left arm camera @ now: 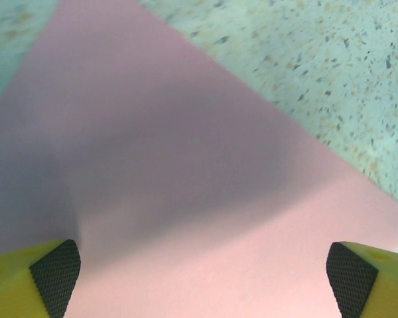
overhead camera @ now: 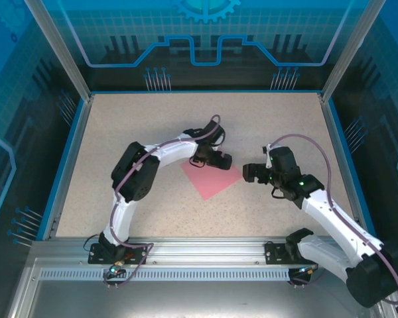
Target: Fold a paper plane with a square sheet of paper (fold left side to right side)
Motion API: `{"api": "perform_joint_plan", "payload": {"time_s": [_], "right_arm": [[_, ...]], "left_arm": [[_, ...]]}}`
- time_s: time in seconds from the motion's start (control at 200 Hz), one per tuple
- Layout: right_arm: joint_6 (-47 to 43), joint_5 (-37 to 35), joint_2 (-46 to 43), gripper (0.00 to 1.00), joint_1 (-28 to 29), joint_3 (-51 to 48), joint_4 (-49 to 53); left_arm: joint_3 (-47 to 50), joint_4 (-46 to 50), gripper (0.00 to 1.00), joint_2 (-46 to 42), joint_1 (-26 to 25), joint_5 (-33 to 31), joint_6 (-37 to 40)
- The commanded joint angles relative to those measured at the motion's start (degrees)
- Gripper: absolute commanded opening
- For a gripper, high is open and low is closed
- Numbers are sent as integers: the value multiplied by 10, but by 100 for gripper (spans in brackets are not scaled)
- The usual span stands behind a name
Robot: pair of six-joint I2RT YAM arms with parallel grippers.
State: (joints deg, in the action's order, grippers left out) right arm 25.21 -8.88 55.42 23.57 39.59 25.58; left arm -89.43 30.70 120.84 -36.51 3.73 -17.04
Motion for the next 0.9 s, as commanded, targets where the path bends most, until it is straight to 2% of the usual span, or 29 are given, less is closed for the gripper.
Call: {"api": "perform_joint_plan", "payload": {"time_s": [0.0, 0.17, 0.325, 0.41, 0.55, 0.895], "right_arm": [[74, 11, 53, 99, 14, 42, 26], [173, 6, 186, 99, 49, 113, 60], [246, -27, 301, 99, 92, 169, 67], [268, -63, 356, 99, 106, 204, 93], [283, -70, 422, 99, 117, 239, 104], [270, -74, 508, 99, 132, 278, 95]], "left_arm": [[67, -38, 98, -94, 44, 69, -11], [178, -99, 88, -156, 104, 174, -33], [200, -111, 77, -144, 128, 229, -38], [197, -111, 73, -132, 130, 233, -37], [189, -93, 68, -106, 130, 219, -32], [209, -88, 56, -74, 130, 217, -38]]}}
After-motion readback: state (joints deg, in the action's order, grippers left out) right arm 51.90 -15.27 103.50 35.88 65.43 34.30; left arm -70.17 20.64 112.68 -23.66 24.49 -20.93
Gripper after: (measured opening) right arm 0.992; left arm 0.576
